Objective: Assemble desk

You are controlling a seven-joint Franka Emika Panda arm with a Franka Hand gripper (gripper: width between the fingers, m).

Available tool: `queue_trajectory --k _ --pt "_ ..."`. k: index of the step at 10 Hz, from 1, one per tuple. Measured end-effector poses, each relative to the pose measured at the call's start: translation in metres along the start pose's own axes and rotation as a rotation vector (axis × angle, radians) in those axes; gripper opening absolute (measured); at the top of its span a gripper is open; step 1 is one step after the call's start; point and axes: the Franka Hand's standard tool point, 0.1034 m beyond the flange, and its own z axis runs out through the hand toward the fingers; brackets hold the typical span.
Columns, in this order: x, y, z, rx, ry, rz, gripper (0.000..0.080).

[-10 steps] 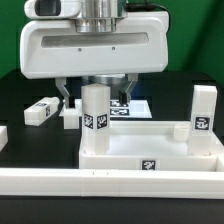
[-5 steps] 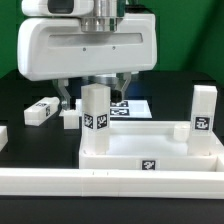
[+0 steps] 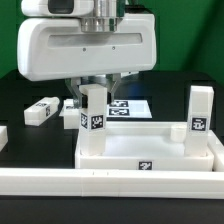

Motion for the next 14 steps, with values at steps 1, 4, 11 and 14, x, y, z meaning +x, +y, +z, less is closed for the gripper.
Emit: queue_trajectory --k 1,4,11,14 --pt "0.0 0.0 0.0 0.0 0.0 0.0 0.0289" --pt "-0.001 0.001 0.0 0.008 -0.003 0.163 0.0289" --pt "-0.006 0.004 0.001 0.027 -0.018 0.798 0.0291" --pt "-0.012 0.012 -0.001 0.001 -0.024 1.027 0.0295"
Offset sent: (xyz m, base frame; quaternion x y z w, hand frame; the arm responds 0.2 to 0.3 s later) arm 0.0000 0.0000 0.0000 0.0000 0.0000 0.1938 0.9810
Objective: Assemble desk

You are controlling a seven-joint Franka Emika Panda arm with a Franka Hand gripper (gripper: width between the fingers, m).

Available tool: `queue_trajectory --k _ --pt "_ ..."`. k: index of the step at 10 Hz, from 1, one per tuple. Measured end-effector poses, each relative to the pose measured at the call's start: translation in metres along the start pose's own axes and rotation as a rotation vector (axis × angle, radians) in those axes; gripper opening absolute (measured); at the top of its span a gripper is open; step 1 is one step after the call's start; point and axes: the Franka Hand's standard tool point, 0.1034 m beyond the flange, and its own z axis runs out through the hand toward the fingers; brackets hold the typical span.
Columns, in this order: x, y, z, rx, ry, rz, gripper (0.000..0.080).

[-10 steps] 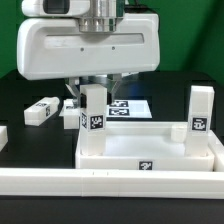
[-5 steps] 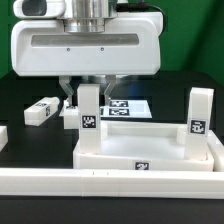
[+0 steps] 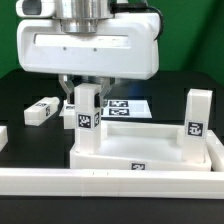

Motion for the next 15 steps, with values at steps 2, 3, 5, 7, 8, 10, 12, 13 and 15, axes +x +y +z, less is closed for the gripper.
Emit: queue_trajectory --k 2,3,5,7,8,10,12,13,15 --pt "-0.001 0.003 0.0 -0.009 -0.003 0.066 0.0298" --pt "-0.001 0.004 0.0 -0.012 -0.004 0.081 0.0298" --pt "-0.002 0.002 0.001 -0.002 -0.006 0.159 0.0502" --pt "-0.002 0.002 0.001 -0.002 -0.006 0.151 0.0616" --pt "-0.003 0.0 -0.001 0.0 -0.011 0.153 0.0616" --pt "-0.015 -0.011 -0.022 0.015 -0.031 0.203 0.0643" --pt "-0.029 -0.033 -0.032 0.025 -0.039 0.301 0.0649" --pt "-0.031 -0.039 -0.032 0.026 -0.038 0.291 0.0649" --pt "-0.031 -0.037 -0.031 0.023 -0.039 0.29 0.0649"
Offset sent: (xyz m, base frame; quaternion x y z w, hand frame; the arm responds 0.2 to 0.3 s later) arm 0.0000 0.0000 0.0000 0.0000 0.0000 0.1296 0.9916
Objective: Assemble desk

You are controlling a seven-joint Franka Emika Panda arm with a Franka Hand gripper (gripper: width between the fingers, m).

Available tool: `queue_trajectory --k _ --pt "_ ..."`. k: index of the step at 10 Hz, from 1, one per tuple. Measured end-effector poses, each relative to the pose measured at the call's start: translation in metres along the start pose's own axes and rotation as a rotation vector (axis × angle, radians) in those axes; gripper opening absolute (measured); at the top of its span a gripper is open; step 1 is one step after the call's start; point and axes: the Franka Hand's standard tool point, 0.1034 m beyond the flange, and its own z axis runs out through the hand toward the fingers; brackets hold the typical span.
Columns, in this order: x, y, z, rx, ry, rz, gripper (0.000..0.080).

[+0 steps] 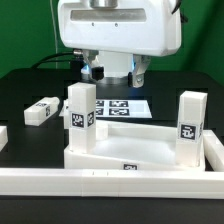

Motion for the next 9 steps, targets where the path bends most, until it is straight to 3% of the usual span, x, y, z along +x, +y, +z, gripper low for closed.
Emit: queue_trajectory --k 3,5,9 --pt "-0.003 -0.001 0.001 0.0 -0.004 0.02 0.0649" --pt "-0.024 -0.001 0.005 -0.006 -0.027 0.124 0.0649" --pt "-0.022 -0.002 0.006 -0.004 -0.026 0.193 0.0649"
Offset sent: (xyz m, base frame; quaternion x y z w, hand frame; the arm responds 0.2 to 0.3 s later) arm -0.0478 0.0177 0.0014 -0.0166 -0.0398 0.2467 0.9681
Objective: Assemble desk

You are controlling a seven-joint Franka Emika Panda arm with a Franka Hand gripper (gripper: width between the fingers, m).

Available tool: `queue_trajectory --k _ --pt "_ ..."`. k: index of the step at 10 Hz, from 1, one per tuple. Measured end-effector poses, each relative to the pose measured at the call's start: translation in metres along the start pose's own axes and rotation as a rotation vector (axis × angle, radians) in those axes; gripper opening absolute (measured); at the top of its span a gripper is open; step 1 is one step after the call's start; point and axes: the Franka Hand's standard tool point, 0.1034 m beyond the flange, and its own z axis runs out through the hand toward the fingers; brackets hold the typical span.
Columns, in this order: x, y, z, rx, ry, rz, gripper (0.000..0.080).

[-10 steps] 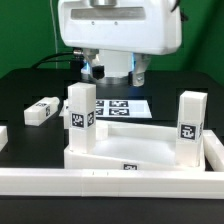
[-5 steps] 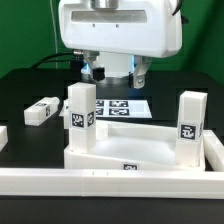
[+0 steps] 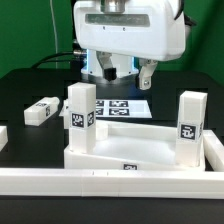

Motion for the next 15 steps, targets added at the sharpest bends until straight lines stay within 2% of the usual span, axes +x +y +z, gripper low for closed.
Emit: queue_trajectory --k 3,4,9,11,13,15 --pt "-0.005 0.009 0.014 -0.006 -0.017 0.297 0.0649" --pt "-0.011 0.009 0.02 -0.009 -0.012 0.353 0.0649" --pt "-0.02 0.004 0.022 0.0 -0.036 0.593 0.0649" --pt "-0.033 0.01 0.033 -0.005 -0.025 0.601 0.0649" --pt "-0.046 0.017 0.044 -0.029 -0.026 0.593 0.0649" --pt "-0.051 0.024 0.063 -0.055 -0.016 0.578 0.0649"
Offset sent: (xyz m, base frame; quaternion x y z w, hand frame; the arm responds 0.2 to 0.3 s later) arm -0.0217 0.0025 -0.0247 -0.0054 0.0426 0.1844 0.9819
